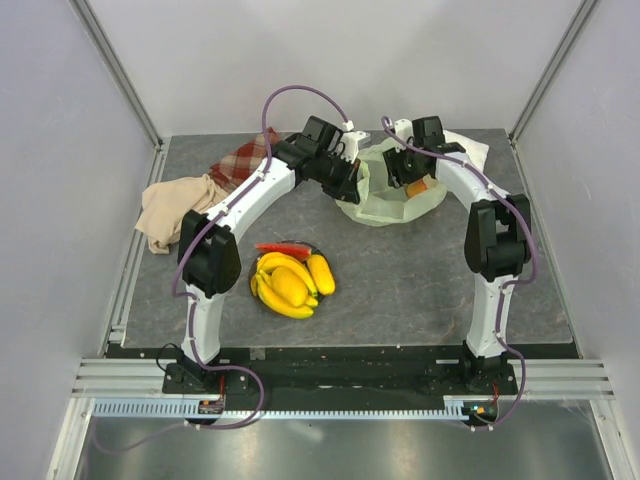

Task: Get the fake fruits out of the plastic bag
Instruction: Adjust the plastic bag at the center of the board.

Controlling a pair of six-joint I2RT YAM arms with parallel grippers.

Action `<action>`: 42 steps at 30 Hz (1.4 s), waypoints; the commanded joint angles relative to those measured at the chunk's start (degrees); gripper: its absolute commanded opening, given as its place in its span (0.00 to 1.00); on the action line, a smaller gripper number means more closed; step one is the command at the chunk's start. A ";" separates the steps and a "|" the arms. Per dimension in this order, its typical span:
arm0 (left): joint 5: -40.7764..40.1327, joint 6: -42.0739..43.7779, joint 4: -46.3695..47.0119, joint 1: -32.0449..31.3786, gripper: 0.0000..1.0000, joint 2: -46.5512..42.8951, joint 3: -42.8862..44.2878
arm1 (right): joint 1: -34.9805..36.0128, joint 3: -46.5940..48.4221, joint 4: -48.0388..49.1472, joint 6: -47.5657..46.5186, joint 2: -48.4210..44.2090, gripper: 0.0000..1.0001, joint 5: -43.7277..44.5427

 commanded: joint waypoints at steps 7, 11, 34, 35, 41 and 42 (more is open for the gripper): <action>-0.75 1.62 0.07 -0.34 0.02 -2.28 0.39 | 0.00 3.58 -0.30 -3.37 1.16 0.67 8.97; -0.57 1.44 0.07 -0.25 0.02 -1.84 0.56 | -0.09 2.87 -2.84 -5.92 0.89 0.69 14.07; 0.92 1.35 -0.01 -0.25 0.02 -1.75 0.39 | -2.81 -7.23 -6.45 -9.97 -8.87 0.80 18.90; 0.83 1.27 0.07 -0.25 0.02 -1.84 0.39 | -2.90 -7.85 -7.06 -10.23 -8.87 0.80 18.65; 0.92 1.09 -0.01 -0.25 0.02 -1.93 0.22 | -2.99 -11.11 -7.24 -8.40 -6.50 0.78 15.04; 0.92 1.09 -0.01 -0.25 0.02 -2.01 0.13 | -2.90 -10.93 -7.15 -7.87 -6.15 0.77 14.87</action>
